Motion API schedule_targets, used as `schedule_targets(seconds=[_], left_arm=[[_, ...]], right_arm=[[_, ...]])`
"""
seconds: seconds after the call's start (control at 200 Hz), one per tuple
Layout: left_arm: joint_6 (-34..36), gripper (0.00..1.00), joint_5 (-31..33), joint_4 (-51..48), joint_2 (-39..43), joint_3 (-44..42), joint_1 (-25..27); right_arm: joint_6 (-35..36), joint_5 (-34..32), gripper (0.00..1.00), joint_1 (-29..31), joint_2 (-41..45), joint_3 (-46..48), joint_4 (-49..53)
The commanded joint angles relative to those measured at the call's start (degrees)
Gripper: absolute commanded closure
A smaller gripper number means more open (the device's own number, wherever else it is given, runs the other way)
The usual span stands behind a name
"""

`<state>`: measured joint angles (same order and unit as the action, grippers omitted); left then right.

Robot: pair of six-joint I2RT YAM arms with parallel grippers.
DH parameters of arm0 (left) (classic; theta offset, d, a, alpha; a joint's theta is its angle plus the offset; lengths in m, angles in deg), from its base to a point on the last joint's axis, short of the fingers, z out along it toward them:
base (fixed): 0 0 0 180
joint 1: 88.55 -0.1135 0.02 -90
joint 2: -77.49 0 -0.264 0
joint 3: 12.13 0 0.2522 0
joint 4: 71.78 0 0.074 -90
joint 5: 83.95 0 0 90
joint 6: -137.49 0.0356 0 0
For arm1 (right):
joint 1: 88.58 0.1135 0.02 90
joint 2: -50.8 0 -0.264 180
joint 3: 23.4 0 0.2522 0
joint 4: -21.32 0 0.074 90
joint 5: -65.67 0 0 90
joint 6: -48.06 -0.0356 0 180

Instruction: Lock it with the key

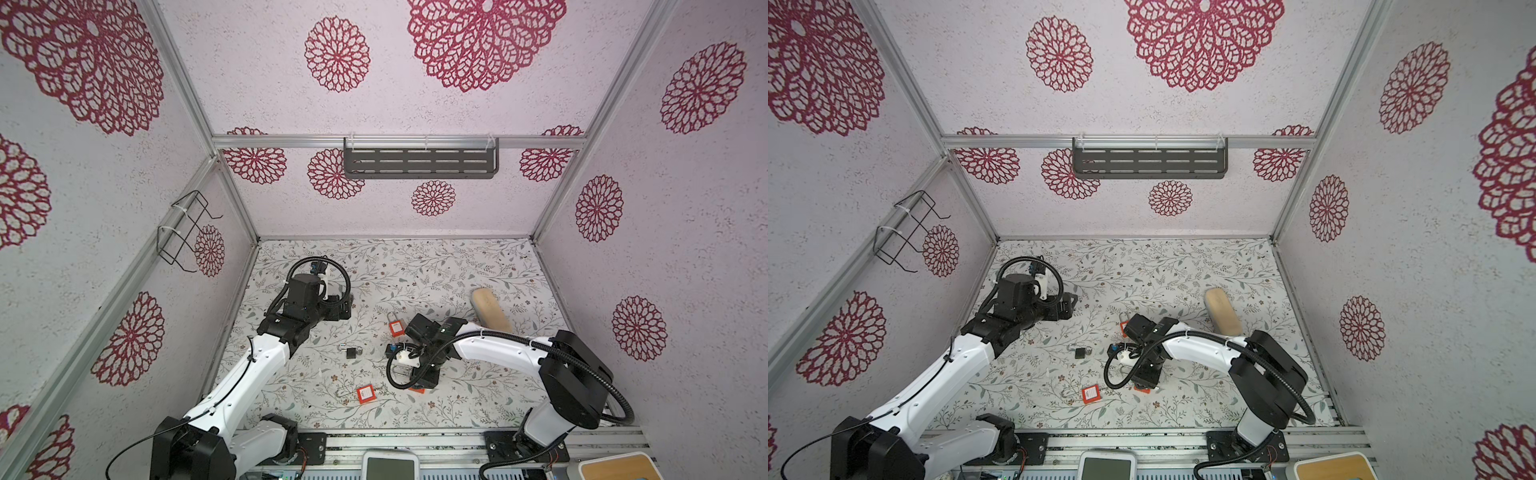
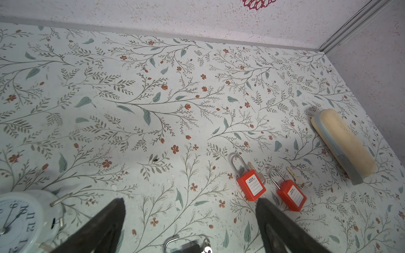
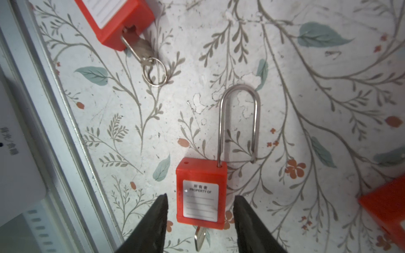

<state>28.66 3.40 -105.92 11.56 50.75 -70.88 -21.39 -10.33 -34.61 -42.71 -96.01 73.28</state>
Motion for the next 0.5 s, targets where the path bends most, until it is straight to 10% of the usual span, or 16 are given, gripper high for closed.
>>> schedule_targets(seconds=[0.0, 0.495], left_arm=[[0.6, 0.03, -0.8, 2.0, -0.3, -0.3, -0.3], [1.3, 0.03, -0.8, 2.1, -0.8, -0.4, -0.3]], right_arm=[[1.1, -1.1, 0.47, 0.6, -0.6, -2.1, 2.4], [1.2, -2.8, 0.40, 1.9, -6.1, -7.1, 7.3]])
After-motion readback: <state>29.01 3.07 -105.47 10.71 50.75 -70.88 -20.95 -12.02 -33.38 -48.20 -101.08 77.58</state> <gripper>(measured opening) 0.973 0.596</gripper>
